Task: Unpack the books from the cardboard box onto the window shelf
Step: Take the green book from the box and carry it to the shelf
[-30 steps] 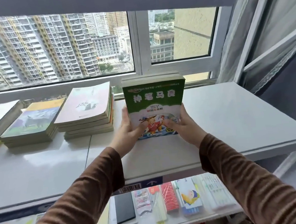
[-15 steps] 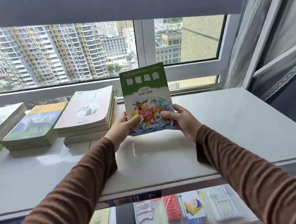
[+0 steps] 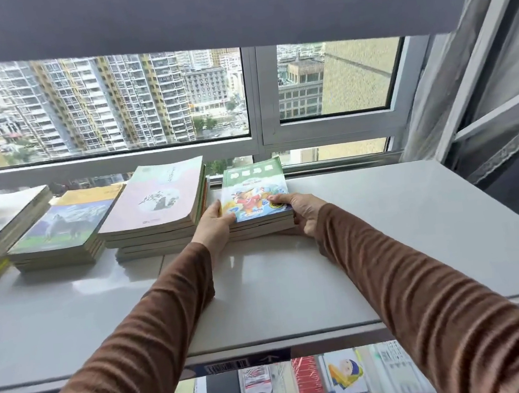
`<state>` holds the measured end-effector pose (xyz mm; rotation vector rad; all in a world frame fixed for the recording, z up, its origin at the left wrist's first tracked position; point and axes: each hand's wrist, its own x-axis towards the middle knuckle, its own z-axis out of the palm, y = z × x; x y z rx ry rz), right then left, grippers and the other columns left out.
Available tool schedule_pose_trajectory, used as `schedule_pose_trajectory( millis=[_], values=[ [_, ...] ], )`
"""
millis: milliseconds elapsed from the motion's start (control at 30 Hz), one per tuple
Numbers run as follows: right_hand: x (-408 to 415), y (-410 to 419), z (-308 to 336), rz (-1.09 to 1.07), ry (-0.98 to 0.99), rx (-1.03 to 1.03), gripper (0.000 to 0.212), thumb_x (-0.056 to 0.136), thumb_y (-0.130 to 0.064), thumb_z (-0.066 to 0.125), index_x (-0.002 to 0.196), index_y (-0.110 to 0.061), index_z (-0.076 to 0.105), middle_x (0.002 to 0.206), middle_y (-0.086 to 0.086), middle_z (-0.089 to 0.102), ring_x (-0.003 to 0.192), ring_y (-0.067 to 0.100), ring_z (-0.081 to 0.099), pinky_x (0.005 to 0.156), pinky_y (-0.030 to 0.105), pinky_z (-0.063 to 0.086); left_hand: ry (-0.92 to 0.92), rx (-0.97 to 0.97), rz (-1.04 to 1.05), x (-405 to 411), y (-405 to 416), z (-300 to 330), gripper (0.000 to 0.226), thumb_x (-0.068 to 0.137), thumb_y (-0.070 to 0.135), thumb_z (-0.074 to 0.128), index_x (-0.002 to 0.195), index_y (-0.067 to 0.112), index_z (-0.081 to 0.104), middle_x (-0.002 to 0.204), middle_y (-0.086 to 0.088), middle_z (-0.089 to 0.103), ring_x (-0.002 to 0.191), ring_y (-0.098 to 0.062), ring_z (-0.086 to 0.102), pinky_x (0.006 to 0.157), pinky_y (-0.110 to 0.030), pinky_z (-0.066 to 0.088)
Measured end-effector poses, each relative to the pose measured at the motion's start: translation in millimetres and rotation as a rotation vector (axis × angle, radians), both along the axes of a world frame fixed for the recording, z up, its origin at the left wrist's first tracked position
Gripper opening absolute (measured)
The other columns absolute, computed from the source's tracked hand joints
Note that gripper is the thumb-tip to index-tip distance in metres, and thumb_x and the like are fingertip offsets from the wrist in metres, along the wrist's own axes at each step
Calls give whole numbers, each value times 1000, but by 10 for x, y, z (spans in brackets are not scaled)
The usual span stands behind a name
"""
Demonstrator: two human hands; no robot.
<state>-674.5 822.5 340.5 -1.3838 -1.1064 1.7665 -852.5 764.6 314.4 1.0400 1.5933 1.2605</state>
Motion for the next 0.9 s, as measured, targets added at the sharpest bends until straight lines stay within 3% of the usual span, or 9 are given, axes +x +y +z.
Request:
schedule_pose_trajectory(
  millis=[133,267,300,367,467,600,700,767,900],
  values=[
    [66,-23,73,2,0,-13,13,86,-17,75,80,-9,67,69,11,67,59,22,63,56,39,61,16,-1,30,27,30,-35,59,99,3,53,155,7,35,150,-10,52,133,-26,54,119,-44,37],
    [98,-99,41,-69,115,-23,7,88,-7,69,82,-6,66,71,14,68,57,23,64,66,40,60,37,-7,40,50,34,-71,63,100,6,54,158,9,29,156,-9,45,140,-25,47,121,-43,33],
    [102,-123,33,-110,161,-6,2,88,-5,68,86,-4,68,75,16,70,59,24,66,69,41,60,39,-8,45,54,35,-76,63,100,7,54,158,10,29,156,-10,45,140,-26,47,121,-43,34],
    [122,-173,7,-177,187,71,23,89,-6,66,111,3,66,97,22,73,71,25,70,72,34,59,37,-11,52,66,29,-68,63,101,8,54,158,10,29,156,-10,46,139,-27,48,120,-44,35],
    [218,-282,-71,-145,-27,235,59,92,-14,65,145,0,43,144,16,52,124,24,53,102,30,38,105,7,45,113,-29,-10,63,102,13,54,158,9,27,160,-11,39,145,-25,42,123,-41,29],
    [403,-483,-141,-73,-195,408,54,92,-20,65,142,-11,46,146,8,49,123,16,47,96,27,34,510,116,17,217,-254,115,67,98,21,62,156,7,33,160,-13,39,147,-24,37,123,-34,25],
    [588,-696,-140,-45,-391,569,53,91,-26,66,140,-15,47,146,7,47,136,22,43,111,37,38,798,208,-74,325,-491,212,57,95,23,64,148,14,46,159,-13,39,151,-24,29,122,-35,20],
    [721,-886,-138,-10,-521,666,55,92,-27,65,141,-15,45,147,7,45,137,24,42,115,41,35,922,269,-136,413,-654,272,48,94,23,65,141,16,55,156,-11,44,149,-24,33,118,-32,22],
    [961,-1422,-152,-11,-729,784,54,92,-29,64,142,-16,46,146,5,47,136,25,40,110,31,29,1024,318,-247,596,-1013,339,45,95,26,64,138,16,57,145,-8,55,135,-30,49,111,-34,32]
  ],
)
